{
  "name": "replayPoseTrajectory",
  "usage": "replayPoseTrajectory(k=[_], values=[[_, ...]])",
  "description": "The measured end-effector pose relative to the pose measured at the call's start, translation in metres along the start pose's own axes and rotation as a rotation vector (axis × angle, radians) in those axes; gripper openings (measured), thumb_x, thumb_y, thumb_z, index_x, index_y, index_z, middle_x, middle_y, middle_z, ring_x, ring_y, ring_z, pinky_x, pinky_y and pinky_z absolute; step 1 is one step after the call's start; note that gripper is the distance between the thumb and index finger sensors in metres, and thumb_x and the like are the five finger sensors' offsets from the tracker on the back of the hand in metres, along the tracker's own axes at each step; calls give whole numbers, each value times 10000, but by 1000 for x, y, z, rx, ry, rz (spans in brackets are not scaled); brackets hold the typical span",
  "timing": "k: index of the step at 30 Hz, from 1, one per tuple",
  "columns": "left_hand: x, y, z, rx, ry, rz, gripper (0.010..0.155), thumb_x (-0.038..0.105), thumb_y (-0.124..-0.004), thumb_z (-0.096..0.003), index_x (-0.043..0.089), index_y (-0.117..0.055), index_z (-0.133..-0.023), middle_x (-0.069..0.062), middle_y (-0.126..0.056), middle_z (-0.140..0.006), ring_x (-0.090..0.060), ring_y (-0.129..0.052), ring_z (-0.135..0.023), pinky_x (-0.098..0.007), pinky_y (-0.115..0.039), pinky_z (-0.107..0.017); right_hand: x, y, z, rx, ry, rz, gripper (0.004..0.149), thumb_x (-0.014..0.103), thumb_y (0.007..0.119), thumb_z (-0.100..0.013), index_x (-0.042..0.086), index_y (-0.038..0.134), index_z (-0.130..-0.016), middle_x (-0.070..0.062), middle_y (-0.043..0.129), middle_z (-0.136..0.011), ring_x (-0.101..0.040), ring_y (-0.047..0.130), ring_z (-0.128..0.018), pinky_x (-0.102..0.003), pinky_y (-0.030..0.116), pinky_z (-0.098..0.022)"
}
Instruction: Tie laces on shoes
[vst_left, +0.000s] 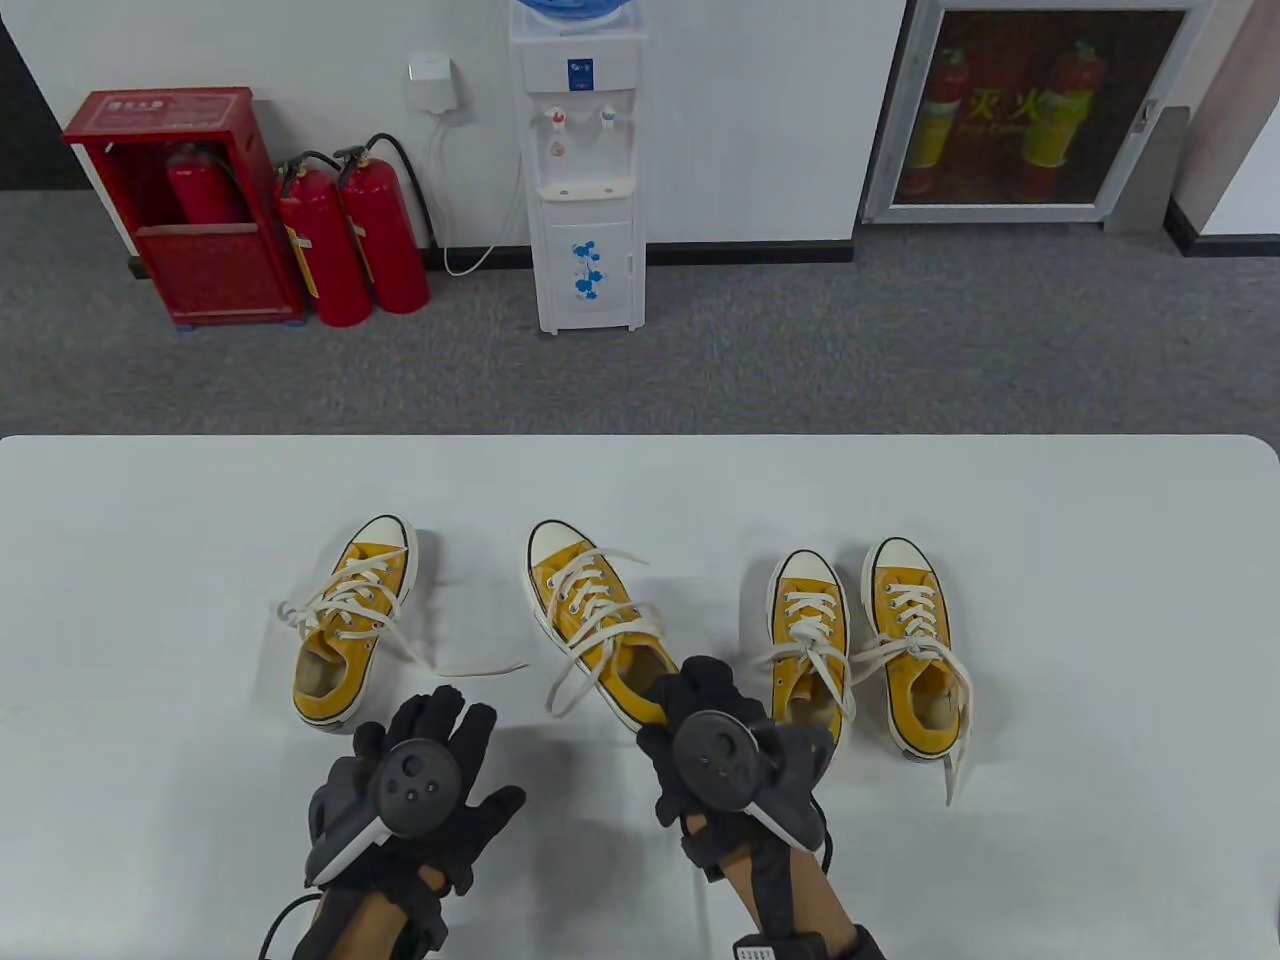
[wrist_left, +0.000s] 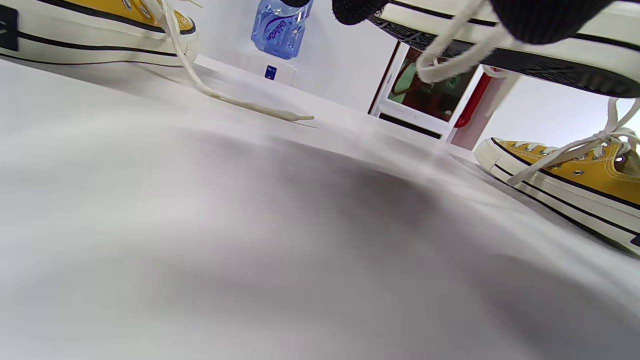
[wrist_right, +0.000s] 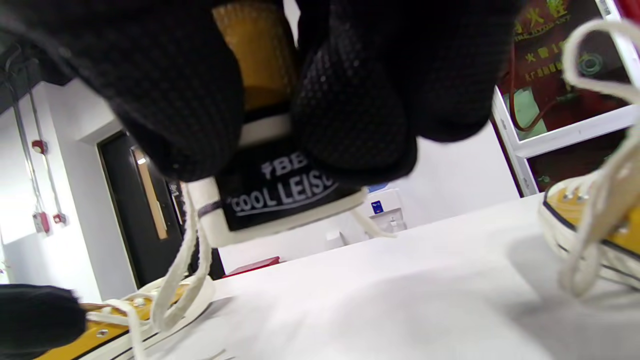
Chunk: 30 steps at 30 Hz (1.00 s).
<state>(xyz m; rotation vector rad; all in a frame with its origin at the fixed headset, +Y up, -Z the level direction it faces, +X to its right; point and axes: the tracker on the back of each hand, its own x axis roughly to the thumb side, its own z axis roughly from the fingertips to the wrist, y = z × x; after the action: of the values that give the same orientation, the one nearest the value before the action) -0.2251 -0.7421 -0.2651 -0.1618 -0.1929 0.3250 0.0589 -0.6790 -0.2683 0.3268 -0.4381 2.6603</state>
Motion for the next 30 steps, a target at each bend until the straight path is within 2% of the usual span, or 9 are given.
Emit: replayPoseTrajectory(k=[6, 14, 22, 26, 30], values=[[1, -1, 0, -4, -3, 0, 872, 702, -649, -451, 291, -346, -1159, -105, -181, -1254, -481, -207, -1163, -792, -127, -713, -1, 5, 28, -34, -40, 1, 540, 394, 974, -338, 140, 838, -794, -142, 750, -851, -163, 1049, -429, -408, 903, -445], [2, -3, 0, -15, -5, -3, 871, 702, -649, -452, 292, -347, -1158, -107, -184, -1254, -482, -207, -1163, -793, -127, -713, 1, 11, 40, -19, -93, 14, 552, 420, 986, -319, 117, 856, -762, -140, 799, -776, -89, 1022, -333, -375, 923, -396], [2, -4, -1, -30, 4, -5, 870, 702, -649, -452, 292, -348, -1158, -106, -186, -1254, -484, -207, -1162, -792, -127, -713, -4, 29, 40, 84, -107, 34, 544, 438, 996, -310, 106, 877, -723, -149, 821, -708, -58, 987, -261, -370, 924, -375], [1, -4, -1, -34, 7, -3, 869, 701, -649, -452, 290, -352, -1158, -108, -186, -1254, -484, -209, -1162, -792, -128, -712, -1, 38, 40, 134, -150, 74, 518, 482, 985, -305, 138, 914, -685, -127, 861, -648, -48, 968, -176, -367, 912, -298], [1, -4, -1, -37, 10, -2, 870, 701, -648, -452, 291, -348, -1158, -107, -189, -1254, -484, -210, -1162, -792, -128, -713, 0, 54, 43, 254, -167, 42, 481, 470, 969, -327, 145, 946, -682, -123, 889, -628, -67, 981, -175, -388, 903, -303]])
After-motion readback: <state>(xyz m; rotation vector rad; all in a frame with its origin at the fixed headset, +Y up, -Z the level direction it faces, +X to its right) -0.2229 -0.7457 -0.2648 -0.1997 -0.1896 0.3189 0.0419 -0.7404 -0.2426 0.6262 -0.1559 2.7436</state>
